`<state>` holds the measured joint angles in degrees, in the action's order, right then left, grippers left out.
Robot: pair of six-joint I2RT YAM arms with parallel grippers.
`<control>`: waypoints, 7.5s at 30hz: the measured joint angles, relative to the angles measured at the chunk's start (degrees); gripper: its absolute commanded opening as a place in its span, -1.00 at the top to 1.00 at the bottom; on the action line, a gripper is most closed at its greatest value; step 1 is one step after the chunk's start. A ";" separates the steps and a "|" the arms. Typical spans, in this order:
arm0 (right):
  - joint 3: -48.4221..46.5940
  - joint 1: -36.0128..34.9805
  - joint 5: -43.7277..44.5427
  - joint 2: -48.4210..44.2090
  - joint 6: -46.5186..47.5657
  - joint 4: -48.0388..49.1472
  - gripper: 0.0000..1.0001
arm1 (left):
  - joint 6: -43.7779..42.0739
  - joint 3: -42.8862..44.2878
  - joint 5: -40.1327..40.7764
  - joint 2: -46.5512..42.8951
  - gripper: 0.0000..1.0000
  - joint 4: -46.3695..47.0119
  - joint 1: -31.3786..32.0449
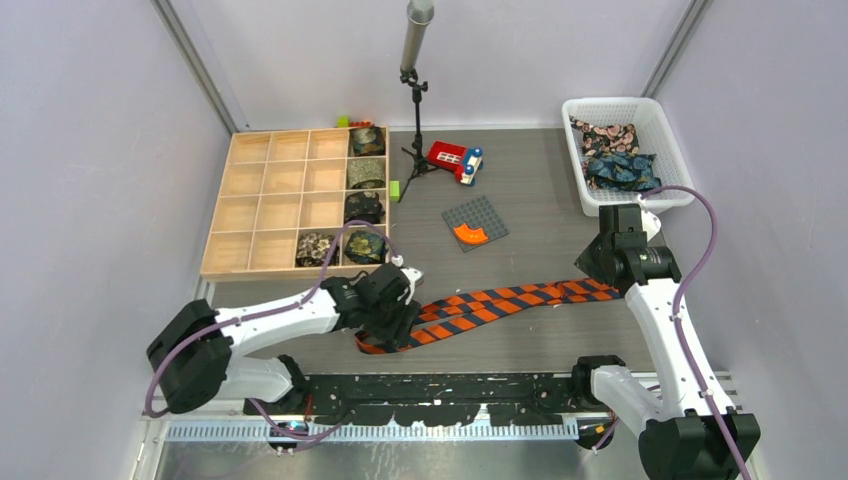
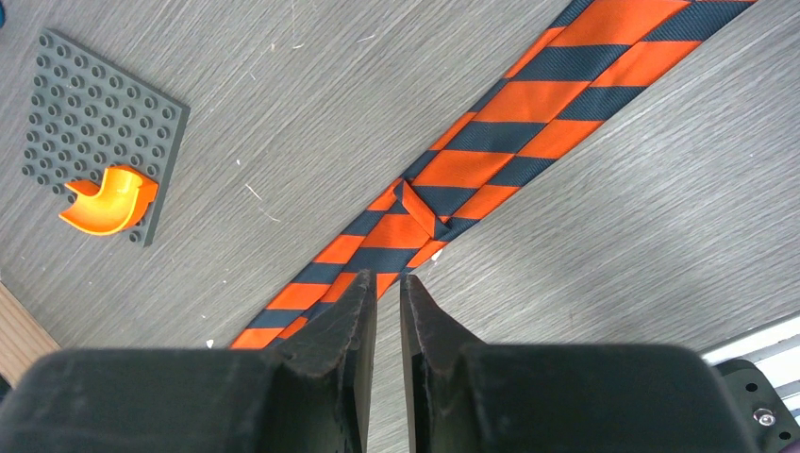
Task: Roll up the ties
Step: Flatten out the tie at the center of the board, then roll the tie at the center of the board.
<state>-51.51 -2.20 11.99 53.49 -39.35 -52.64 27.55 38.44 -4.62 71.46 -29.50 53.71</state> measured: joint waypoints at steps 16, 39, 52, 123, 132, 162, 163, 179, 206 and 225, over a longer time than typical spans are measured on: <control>0.42 0.00 0.02 -0.66 0.20 -0.20 0.63 | -3.37 4.04 -2.91 9.53 1.00 1.75 0.59; 1.84 0.00 -0.26 2.21 0.44 1.36 0.67 | -12.87 14.40 -7.23 18.23 0.94 -7.54 -10.32; 2.23 0.00 -0.55 3.06 1.27 2.10 0.67 | -16.04 17.59 -7.43 20.50 0.91 -9.27 -12.72; -1.31 -1.11 -8.68 -0.57 2.78 -1.81 0.66 | 14.01 -11.74 7.85 -17.57 -0.01 -0.55 -21.70; -1.31 -1.14 -8.68 0.55 3.04 -1.79 0.66 | 14.27 -11.37 9.31 -11.74 0.07 -0.42 -23.30; -2.60 -3.76 -7.78 0.79 2.95 -2.60 0.66 | 21.24 -6.32 0.98 0.98 -0.09 13.18 -20.24; -2.60 -3.76 -7.78 0.79 2.99 -2.69 0.66 | 21.22 -6.69 1.42 0.04 -0.02 12.87 -20.24; -2.99 -4.04 -7.80 0.87 3.04 -3.04 0.66 | 19.19 -12.13 -0.04 -7.69 0.15 11.80 -20.24; -3.34 -8.00 -7.80 0.33 1.07 -4.39 0.66 | 18.51 -11.54 -1.18 -4.31 1.00 13.42 -20.44; -3.34 -23.32 -5.20 2.95 -7.61 0.33 0.70 | 13.97 -4.50 -3.52 -4.83 1.00 -0.33 -21.49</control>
<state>-54.85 -25.52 6.79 56.45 -46.96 -52.31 41.52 33.93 -8.14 66.63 -29.82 32.23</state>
